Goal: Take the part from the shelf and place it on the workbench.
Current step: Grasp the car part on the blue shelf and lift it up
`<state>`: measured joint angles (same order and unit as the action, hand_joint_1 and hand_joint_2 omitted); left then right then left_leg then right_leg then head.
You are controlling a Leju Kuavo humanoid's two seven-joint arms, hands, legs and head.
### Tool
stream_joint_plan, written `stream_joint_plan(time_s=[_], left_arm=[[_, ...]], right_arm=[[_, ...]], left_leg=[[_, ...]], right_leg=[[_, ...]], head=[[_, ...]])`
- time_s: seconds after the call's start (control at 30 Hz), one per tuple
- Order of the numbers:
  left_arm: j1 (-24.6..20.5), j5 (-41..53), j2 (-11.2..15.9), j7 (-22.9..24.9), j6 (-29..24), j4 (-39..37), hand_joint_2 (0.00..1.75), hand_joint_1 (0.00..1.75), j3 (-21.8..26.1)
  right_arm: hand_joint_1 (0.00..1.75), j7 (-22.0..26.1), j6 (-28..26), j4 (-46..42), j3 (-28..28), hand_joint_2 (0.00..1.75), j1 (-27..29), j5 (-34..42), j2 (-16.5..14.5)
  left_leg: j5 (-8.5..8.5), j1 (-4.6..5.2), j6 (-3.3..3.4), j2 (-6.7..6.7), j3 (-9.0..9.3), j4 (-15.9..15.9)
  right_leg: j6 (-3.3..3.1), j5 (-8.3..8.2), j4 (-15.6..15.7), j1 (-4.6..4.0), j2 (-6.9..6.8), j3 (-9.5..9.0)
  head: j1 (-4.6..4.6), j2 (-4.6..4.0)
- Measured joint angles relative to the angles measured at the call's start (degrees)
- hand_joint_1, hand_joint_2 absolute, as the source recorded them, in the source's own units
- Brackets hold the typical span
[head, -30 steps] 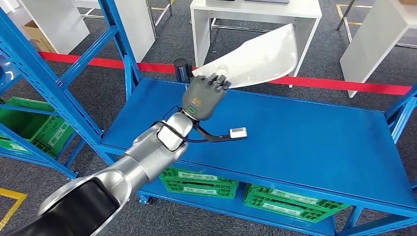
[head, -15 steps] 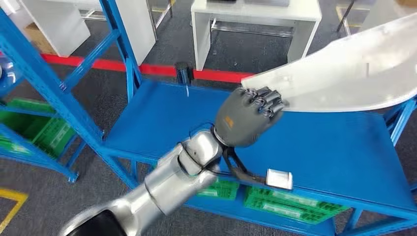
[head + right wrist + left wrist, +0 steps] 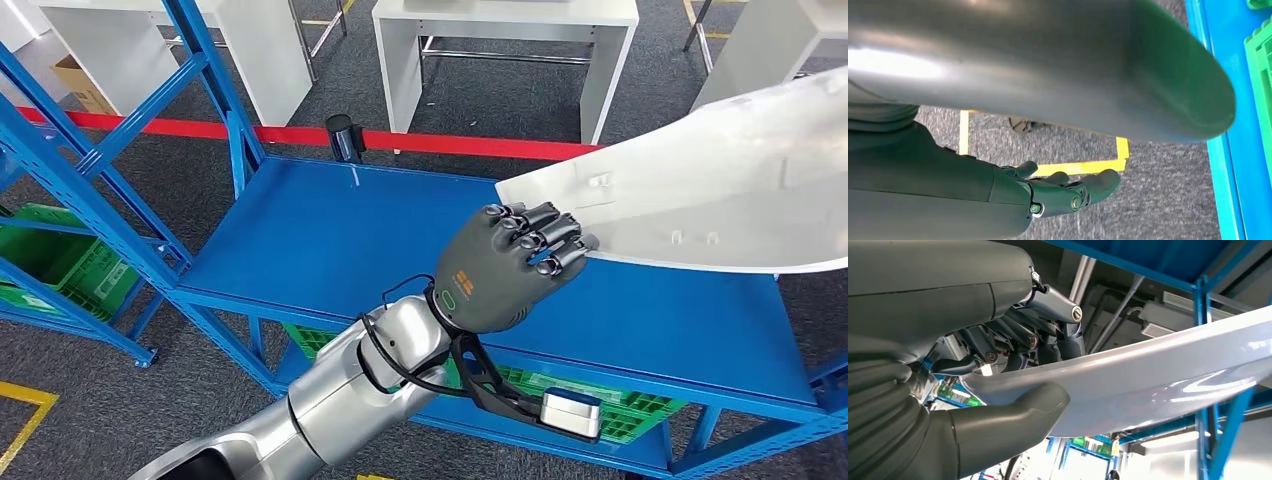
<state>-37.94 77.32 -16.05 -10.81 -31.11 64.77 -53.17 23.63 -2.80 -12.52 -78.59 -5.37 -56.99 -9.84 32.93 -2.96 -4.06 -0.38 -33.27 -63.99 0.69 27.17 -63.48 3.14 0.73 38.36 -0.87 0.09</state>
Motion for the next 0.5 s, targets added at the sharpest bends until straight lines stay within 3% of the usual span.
stream_joint_plan(time_s=[0.07,0.13,0.17,0.23,0.3,0.43,0.47,0.5], left_arm=[[0.03,-0.09,0.01,-0.03,-0.1,0.18,1.75,1.75,-0.08],[0.12,-0.31,0.02,-0.08,-0.14,0.24,1.75,1.75,-0.11],[0.16,-0.4,0.0,-0.11,-0.14,0.25,1.75,1.75,-0.13],[0.13,-0.51,-0.22,-0.22,-0.15,0.37,1.75,1.75,-0.14],[0.05,-0.56,-0.67,-0.4,-0.18,0.66,1.75,1.75,-0.18],[-0.17,-0.61,-1.11,-0.55,-0.27,1.04,1.75,1.75,-0.34],[-0.11,-0.61,-1.13,-0.52,-0.26,1.12,1.75,1.75,-0.34],[-0.06,-0.61,-1.14,-0.48,-0.24,1.21,1.75,1.75,-0.35]], right_arm=[[0.0,-0.1,0.01,0.0,-0.01,0.0,0.03,0.17,0.02],[0.0,-0.2,0.01,0.0,-0.01,0.0,0.06,0.4,0.03],[0.0,-0.22,0.01,0.0,-0.01,0.0,0.07,0.49,0.03],[0.0,-0.33,0.01,0.01,-0.01,0.0,0.04,0.59,0.01],[0.0,-0.59,-0.42,0.01,-0.01,0.0,0.06,0.59,-0.07],[0.0,-0.51,-0.93,0.01,0.01,0.0,0.05,0.51,-0.13],[0.0,-0.24,-0.85,0.01,0.01,0.0,0.09,0.49,-0.13],[0.0,0.09,-0.83,0.01,0.01,0.0,0.14,0.46,-0.12]], left_leg=[[4.41,0.48,0.6,0.13,-2.69,-6.97],[6.47,1.12,1.4,0.12,-4.04,-11.53],[6.06,1.51,2.06,0.12,-3.27,-10.98],[3.79,2.56,3.89,0.12,1.01,-4.39],[2.08,3.6,5.31,0.26,4.15,1.63],[-1.04,4.33,5.96,0.39,3.69,3.97],[-2.16,4.19,6.11,0.44,3.28,4.55],[-3.34,4.02,6.22,0.5,2.72,5.09]], right_leg=[[-0.63,-0.66,0.1,-0.51,-0.22,0.72],[-1.02,-1.47,0.11,-1.21,-0.4,1.72],[-1.14,-1.95,0.12,-1.59,-0.44,2.26],[-1.24,-3.03,0.17,-2.16,-0.46,3.23],[-0.86,-4.14,0.62,-2.26,-0.5,3.48],[0.84,-6.33,2.57,-1.51,-0.6,3.29],[1.04,-5.43,2.33,-1.52,-0.58,3.53],[1.21,-3.31,1.07,-1.57,-0.55,3.98]], head=[[-0.25,0.0],[-0.37,0.0],[-0.37,0.0],[-0.36,0.0],[-0.21,0.0],[-0.56,0.0],[-0.56,0.0],[-0.43,0.0]])
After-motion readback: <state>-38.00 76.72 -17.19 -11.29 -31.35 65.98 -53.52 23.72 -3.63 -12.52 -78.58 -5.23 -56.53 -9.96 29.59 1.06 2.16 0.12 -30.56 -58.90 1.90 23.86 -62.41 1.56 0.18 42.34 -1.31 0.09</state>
